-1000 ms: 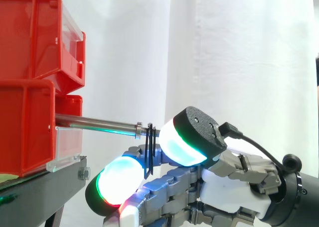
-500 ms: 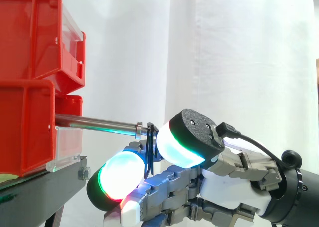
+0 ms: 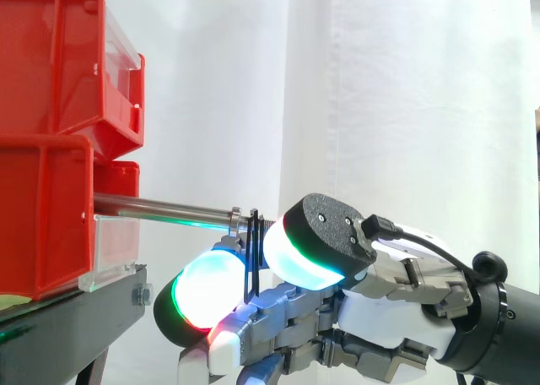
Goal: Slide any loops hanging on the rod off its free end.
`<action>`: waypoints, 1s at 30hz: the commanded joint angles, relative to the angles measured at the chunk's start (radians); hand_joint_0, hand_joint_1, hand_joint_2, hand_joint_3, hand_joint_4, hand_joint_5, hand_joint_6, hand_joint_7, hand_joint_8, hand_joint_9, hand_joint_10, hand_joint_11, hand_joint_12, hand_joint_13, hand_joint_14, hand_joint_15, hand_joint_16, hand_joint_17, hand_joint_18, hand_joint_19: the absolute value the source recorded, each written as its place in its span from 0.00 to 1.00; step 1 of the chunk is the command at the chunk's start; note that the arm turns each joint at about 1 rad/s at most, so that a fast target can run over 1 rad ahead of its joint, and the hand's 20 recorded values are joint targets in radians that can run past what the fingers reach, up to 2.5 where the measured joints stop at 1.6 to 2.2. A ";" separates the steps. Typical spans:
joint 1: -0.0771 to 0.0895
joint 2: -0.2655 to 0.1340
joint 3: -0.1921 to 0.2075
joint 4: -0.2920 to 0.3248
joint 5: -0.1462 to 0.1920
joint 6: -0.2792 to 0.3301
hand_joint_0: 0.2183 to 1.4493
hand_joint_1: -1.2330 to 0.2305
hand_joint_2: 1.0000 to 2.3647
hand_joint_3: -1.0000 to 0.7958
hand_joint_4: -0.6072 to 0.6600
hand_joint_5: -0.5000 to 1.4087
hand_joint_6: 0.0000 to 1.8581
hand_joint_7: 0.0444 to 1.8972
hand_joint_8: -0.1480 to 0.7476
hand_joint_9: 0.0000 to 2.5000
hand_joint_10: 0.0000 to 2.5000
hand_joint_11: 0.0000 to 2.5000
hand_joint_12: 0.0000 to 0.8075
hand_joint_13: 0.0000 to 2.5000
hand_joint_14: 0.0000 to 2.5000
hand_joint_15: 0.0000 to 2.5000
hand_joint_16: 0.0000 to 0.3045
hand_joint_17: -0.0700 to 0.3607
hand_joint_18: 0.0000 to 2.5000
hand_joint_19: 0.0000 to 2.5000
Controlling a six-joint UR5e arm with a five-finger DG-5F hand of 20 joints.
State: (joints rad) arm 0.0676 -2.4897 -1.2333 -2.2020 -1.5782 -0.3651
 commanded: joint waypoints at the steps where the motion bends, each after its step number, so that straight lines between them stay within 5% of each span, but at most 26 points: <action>1: -0.003 0.000 0.000 -0.001 -0.010 0.000 0.35 0.38 0.01 0.38 0.61 0.22 0.27 0.67 0.46 0.35 0.00 0.13 0.40 0.30 0.00 0.09 0.14 0.39 0.32 0.22; 20: -0.009 0.011 0.000 -0.001 -0.039 -0.003 0.32 0.37 0.01 0.36 0.62 0.20 0.35 0.55 0.47 0.35 0.00 0.13 0.40 0.30 0.00 0.10 0.14 0.39 0.32 0.23; 30: -0.011 0.018 0.000 -0.002 -0.039 -0.003 0.31 0.40 0.01 0.45 0.60 0.18 0.42 0.48 0.47 0.35 0.00 0.13 0.41 0.30 0.00 0.10 0.15 0.40 0.32 0.23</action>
State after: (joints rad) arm 0.0556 -2.4712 -1.2333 -2.2042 -1.6169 -0.3681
